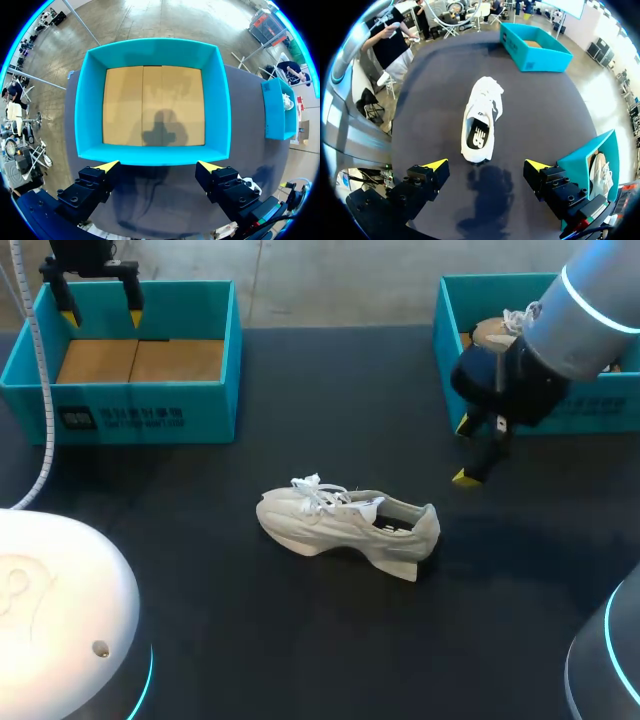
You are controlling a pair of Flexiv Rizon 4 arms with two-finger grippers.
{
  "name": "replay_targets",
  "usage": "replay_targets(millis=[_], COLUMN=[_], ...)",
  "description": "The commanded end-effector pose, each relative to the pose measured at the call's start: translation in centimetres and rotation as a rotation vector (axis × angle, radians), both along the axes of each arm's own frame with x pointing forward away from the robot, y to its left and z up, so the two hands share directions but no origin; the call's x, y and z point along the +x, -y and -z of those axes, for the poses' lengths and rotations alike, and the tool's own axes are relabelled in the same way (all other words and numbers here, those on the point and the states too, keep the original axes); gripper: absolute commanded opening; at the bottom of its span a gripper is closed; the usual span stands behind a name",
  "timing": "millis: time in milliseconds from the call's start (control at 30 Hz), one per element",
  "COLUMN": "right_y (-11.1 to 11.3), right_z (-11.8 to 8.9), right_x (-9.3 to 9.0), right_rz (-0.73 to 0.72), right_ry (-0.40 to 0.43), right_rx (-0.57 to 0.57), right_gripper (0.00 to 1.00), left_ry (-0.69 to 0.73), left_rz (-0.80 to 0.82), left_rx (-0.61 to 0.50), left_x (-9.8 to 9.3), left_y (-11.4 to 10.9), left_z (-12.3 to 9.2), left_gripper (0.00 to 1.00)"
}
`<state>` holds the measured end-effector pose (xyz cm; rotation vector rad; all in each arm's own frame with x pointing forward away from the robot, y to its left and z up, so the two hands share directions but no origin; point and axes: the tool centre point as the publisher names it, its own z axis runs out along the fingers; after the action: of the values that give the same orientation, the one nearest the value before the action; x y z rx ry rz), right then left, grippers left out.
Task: Take the shoe out of the shoebox, open the shoe tongue, remove and reinsert the insole, then place the shoe into the shoebox
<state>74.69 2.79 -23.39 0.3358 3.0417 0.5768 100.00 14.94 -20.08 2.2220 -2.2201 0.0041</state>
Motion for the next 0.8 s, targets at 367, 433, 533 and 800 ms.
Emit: replay_targets(millis=[367,433,533,800], right_y=[2.8,3.4,4.3,6.7], right_z=[1.7,1.7,2.0,3.2], right_x=[0.8,0.9,0.9,0.3], right_rz=[-0.126,-0.144,-0.158,-0.186], right_ry=[0.025,0.035,0.038,0.059], right_rx=[0.11,0.134,0.167,0.29], right_gripper=[1.0,1.0,1.0,1.0], left_ry=[-0.001,-0.001,-0.001,-0.001], left_rz=[0.0,0.0,0.0,0.0], left_rx=[0.001,0.001,0.001,0.001], left_x=[0.0,0.0,0.0,0.0], left_y=[0.0,0.0,0.0,0.0], left_z=[0.0,0.0,0.0,0.0], left_gripper=[1.0,1.0,1.0,1.0])
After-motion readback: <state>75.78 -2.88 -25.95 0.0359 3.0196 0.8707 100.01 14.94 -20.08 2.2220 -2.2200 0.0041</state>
